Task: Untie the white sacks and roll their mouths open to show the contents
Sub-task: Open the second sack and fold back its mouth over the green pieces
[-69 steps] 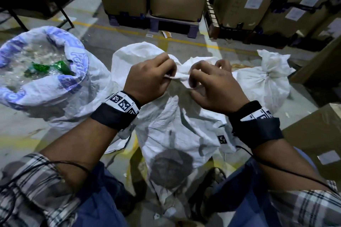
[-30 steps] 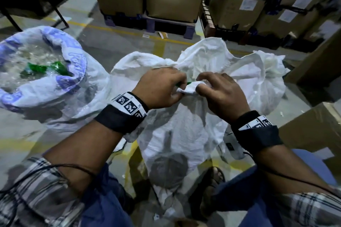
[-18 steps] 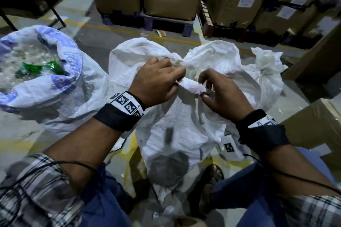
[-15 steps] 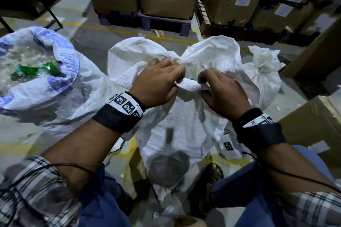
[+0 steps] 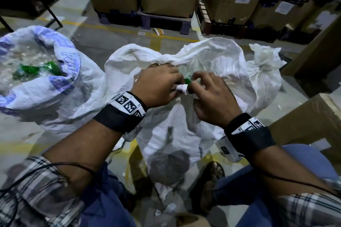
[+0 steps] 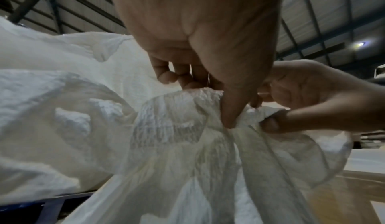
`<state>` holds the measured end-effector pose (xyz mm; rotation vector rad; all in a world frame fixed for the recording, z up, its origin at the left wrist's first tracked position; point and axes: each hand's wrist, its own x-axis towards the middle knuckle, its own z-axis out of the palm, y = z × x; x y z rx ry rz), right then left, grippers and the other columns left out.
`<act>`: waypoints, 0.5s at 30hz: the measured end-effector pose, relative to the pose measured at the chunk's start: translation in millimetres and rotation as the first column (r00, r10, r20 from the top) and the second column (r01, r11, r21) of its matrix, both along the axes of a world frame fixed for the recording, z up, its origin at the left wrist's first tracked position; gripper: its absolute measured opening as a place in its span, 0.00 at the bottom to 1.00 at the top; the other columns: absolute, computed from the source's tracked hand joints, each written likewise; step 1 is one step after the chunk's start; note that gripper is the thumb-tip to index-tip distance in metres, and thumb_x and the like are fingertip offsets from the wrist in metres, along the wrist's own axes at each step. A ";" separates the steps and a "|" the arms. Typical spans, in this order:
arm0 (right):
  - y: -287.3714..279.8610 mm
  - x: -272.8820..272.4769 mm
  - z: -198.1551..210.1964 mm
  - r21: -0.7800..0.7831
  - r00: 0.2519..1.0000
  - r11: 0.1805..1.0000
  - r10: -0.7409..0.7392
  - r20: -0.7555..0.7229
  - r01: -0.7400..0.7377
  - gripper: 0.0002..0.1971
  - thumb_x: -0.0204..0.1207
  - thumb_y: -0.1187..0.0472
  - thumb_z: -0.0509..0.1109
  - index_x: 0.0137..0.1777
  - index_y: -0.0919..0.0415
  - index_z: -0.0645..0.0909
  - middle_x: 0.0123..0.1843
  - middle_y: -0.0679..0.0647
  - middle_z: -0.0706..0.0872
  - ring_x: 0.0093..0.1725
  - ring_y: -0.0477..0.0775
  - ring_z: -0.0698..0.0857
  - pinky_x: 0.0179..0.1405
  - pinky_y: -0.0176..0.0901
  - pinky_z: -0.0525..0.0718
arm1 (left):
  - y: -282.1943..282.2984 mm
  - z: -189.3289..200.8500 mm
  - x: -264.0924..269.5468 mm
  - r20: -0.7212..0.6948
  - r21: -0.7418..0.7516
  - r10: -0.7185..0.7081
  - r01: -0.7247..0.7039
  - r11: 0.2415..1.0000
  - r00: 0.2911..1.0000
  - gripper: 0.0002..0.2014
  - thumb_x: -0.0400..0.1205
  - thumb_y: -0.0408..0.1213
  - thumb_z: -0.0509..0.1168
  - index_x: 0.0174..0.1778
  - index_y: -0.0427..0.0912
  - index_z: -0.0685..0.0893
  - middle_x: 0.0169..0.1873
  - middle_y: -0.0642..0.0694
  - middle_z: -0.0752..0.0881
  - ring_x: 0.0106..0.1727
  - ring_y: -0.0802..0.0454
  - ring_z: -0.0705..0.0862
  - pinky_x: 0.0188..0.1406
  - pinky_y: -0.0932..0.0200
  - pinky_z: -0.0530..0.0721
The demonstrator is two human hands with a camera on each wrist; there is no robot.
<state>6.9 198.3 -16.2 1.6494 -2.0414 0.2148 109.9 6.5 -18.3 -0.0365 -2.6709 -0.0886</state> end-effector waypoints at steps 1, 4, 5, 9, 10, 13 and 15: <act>1.7 -1.0 0.9 -0.006 0.999 0.999 -0.037 -0.002 0.037 0.11 0.74 0.55 0.68 0.54 0.58 0.82 0.68 0.61 0.81 0.62 0.68 0.79 0.58 0.60 0.78 | -1.7 0.8 1.3 -0.018 -0.006 0.002 -0.003 1.000 1.000 0.12 0.80 0.54 0.67 0.55 0.55 0.87 0.51 0.55 0.87 0.56 0.48 0.84 0.48 0.51 0.79; 5.7 -12.6 3.9 -0.064 0.973 0.971 -0.227 0.052 0.230 0.24 0.78 0.31 0.60 0.62 0.48 0.80 0.80 0.57 0.73 0.80 0.66 0.68 0.75 0.67 0.66 | -6.4 2.9 4.5 -0.048 -0.028 -0.013 0.012 1.000 0.999 0.10 0.80 0.50 0.67 0.53 0.53 0.88 0.51 0.54 0.87 0.55 0.46 0.85 0.48 0.49 0.80; 7.7 -20.8 3.5 -0.050 0.945 0.949 -0.303 0.120 0.311 0.28 0.79 0.26 0.56 0.65 0.46 0.78 0.81 0.57 0.71 0.82 0.65 0.66 0.76 0.69 0.65 | -7.1 3.5 5.2 -0.048 -0.047 -0.016 0.013 0.999 0.999 0.10 0.80 0.48 0.66 0.52 0.53 0.88 0.51 0.53 0.87 0.54 0.45 0.84 0.47 0.48 0.79; 27.8 -63.7 -9.0 0.268 0.658 0.818 -0.571 0.491 0.509 0.43 0.75 0.19 0.41 0.70 0.50 0.77 0.75 0.60 0.78 0.77 0.63 0.73 0.72 0.66 0.69 | -11.1 1.9 6.6 -0.121 -0.131 -0.066 0.050 0.990 0.991 0.10 0.76 0.40 0.62 0.49 0.49 0.86 0.48 0.49 0.87 0.49 0.40 0.83 0.44 0.47 0.79; 33.3 -71.2 -12.2 0.388 0.562 0.775 -0.630 0.536 0.499 0.46 0.75 0.19 0.39 0.69 0.53 0.79 0.72 0.62 0.81 0.73 0.63 0.77 0.68 0.60 0.71 | -13.0 0.4 7.0 -0.150 -0.151 -0.080 0.057 0.987 0.985 0.09 0.77 0.39 0.62 0.48 0.48 0.86 0.49 0.47 0.87 0.49 0.39 0.83 0.45 0.46 0.80; 39.4 -76.9 -16.7 0.626 0.439 0.664 -0.744 0.503 0.408 0.43 0.82 0.26 0.43 0.61 0.63 0.83 0.64 0.70 0.86 0.65 0.65 0.83 0.56 0.47 0.72 | -20.0 -4.3 7.9 -0.266 -0.180 -0.092 0.045 0.983 0.960 0.06 0.78 0.35 0.64 0.47 0.46 0.86 0.49 0.46 0.87 0.47 0.39 0.84 0.44 0.47 0.80; 37.3 -73.8 -14.1 0.613 0.519 0.659 -0.740 0.427 0.435 0.34 0.86 0.35 0.50 0.56 0.64 0.85 0.64 0.69 0.86 0.65 0.66 0.83 0.57 0.48 0.75 | -22.7 -6.1 8.1 -0.351 -0.181 -0.087 0.023 0.983 0.932 0.05 0.79 0.34 0.65 0.46 0.46 0.87 0.48 0.47 0.88 0.45 0.40 0.84 0.43 0.48 0.79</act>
